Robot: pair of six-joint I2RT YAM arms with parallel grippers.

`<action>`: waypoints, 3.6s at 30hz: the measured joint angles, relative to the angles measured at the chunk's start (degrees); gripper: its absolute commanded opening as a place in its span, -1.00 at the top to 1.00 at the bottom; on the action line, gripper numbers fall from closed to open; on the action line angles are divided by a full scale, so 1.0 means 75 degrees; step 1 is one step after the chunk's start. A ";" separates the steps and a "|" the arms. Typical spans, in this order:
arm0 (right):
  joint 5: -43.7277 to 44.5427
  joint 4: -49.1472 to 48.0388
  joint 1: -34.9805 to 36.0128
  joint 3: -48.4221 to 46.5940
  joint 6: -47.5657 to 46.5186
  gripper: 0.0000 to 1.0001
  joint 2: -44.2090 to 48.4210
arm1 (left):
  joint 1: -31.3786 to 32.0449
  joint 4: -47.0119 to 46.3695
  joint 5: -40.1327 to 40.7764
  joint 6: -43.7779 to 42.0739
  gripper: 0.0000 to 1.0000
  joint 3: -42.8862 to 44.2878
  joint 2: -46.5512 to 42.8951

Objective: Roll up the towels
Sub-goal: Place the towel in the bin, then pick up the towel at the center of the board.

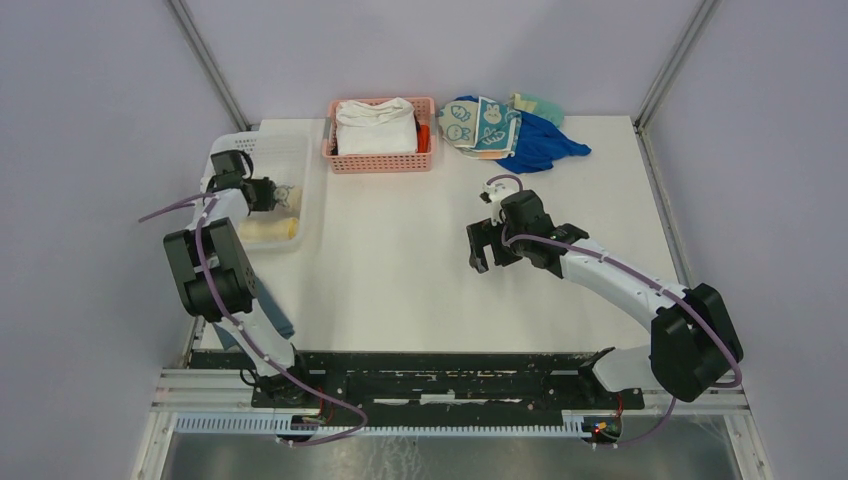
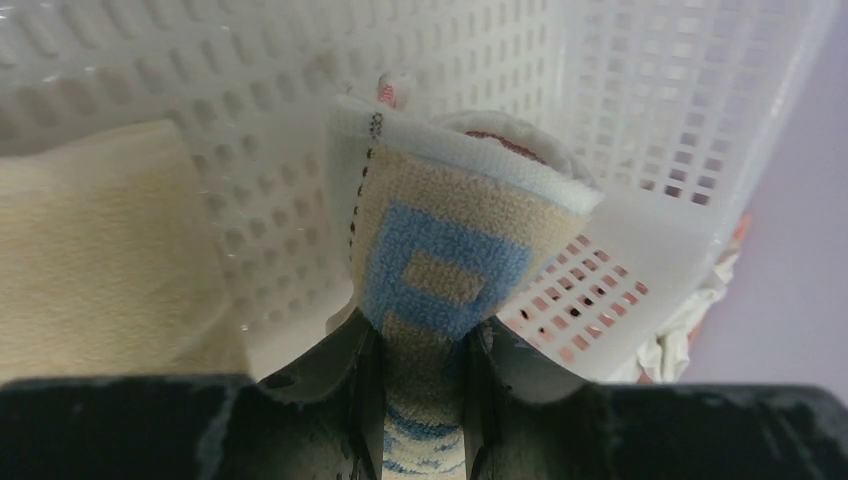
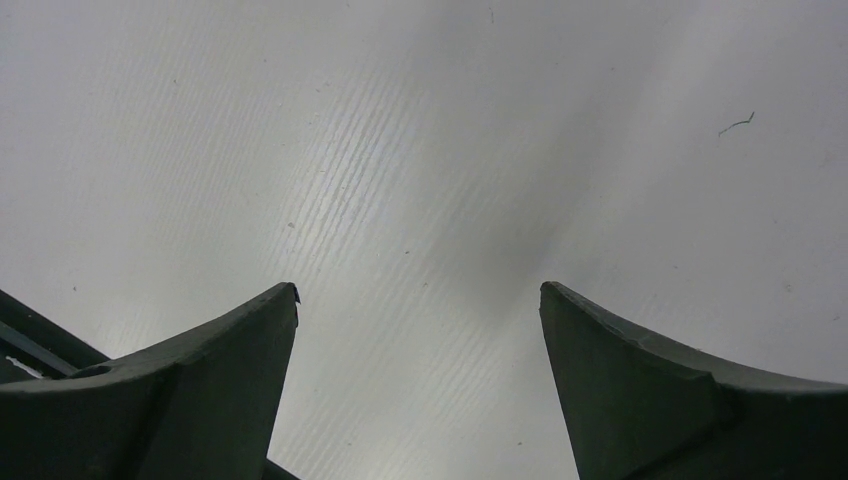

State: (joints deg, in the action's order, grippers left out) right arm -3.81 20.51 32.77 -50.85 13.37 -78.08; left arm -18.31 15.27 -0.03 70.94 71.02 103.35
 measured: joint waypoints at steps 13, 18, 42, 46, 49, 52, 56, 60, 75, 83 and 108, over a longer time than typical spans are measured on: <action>0.0067 -0.0003 0.0000 0.0017 -0.0009 -0.96 0.0006 | -0.0085 0.0813 0.1078 0.0017 0.58 -0.0801 -0.0262; 0.0149 -0.0026 0.0000 0.0041 -0.0009 -0.96 0.0015 | -0.0082 0.1122 0.1419 0.0064 0.37 -0.0845 -0.0332; 0.0335 -0.0050 0.0003 0.0210 -0.0026 -0.97 0.0323 | -0.0085 0.2512 0.1358 -0.0023 -0.25 0.0495 0.0399; 0.0376 -0.0047 0.0003 0.0213 -0.0029 -0.98 0.0396 | -0.0085 0.2728 0.1364 -0.0023 -0.28 0.0667 0.0396; 0.0385 -0.0047 0.0003 0.0213 -0.0029 -0.98 0.0449 | -0.0085 0.2836 0.1390 -0.0020 -0.31 0.0740 0.0388; 0.0396 -0.0044 0.0003 0.0213 -0.0032 -0.98 0.0475 | -0.0085 0.2949 0.1399 -0.0017 -0.32 0.0752 0.0350; 0.0411 -0.0044 0.0003 0.0213 -0.0032 -0.98 0.0516 | -0.0085 0.3101 0.1402 -0.0017 -0.34 0.0793 0.0157; 0.0495 -0.0035 0.0003 0.0213 -0.0032 -0.98 0.0551 | -0.0085 0.3209 0.1378 -0.0020 -0.35 0.0796 -0.0289; 0.1341 0.0653 0.0009 -0.0195 0.0070 -1.00 0.0921 | -0.0085 0.2704 0.0373 -0.2850 -0.84 -0.0052 -0.4214; 0.2116 0.1067 0.0009 -0.0600 0.0248 -1.00 0.1463 | 0.1008 0.2521 0.0635 -0.4555 -0.98 -0.0198 -0.5543; 0.2567 0.0653 -0.0102 -0.1888 0.0117 -1.00 -0.0353 | 0.4310 -0.0073 0.0842 -0.7073 -0.98 -0.3153 -0.8189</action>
State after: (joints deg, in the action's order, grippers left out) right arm 15.44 25.41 32.01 -65.01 14.24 -80.73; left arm 14.02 14.72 6.28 17.89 47.37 41.93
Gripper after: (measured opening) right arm 0.998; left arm 0.991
